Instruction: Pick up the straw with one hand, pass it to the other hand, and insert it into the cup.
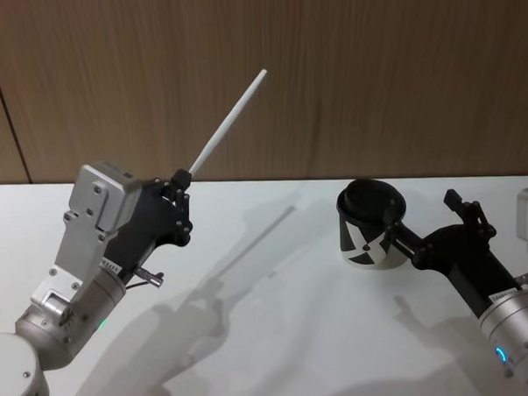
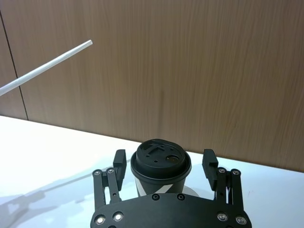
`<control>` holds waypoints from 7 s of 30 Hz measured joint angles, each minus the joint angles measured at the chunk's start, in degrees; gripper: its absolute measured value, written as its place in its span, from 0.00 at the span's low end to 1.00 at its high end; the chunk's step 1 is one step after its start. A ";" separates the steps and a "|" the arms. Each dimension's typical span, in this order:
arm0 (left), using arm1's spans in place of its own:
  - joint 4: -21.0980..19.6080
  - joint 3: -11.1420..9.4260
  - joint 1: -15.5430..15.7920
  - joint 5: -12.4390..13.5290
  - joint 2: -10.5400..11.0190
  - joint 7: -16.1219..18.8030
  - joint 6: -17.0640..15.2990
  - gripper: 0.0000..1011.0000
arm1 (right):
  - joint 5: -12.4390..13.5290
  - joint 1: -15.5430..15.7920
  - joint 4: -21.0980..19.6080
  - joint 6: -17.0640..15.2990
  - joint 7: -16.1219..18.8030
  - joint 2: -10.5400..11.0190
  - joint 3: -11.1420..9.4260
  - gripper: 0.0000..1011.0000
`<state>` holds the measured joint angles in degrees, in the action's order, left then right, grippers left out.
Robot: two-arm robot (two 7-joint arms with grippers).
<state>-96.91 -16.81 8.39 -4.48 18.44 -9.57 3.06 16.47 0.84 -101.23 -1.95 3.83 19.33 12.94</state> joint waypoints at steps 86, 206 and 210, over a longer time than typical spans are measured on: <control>3.97 -4.16 6.34 -3.94 -1.38 -11.40 3.31 0.00 | 1.17 -0.77 -0.08 -0.18 2.28 0.17 -0.23 0.99; 3.97 -4.18 6.40 -3.98 -1.38 -11.46 3.32 0.00 | 39.42 -23.97 7.24 -39.51 -10.42 -17.97 -4.86 0.99; 3.97 -4.18 6.40 -3.99 -1.39 -11.46 3.32 0.00 | 39.98 -24.21 7.41 -39.63 -10.97 -18.28 -5.10 0.99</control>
<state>-92.94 -21.00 14.79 -8.46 17.06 -21.03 6.38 56.44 -23.37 -93.82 -41.58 -7.14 1.05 7.84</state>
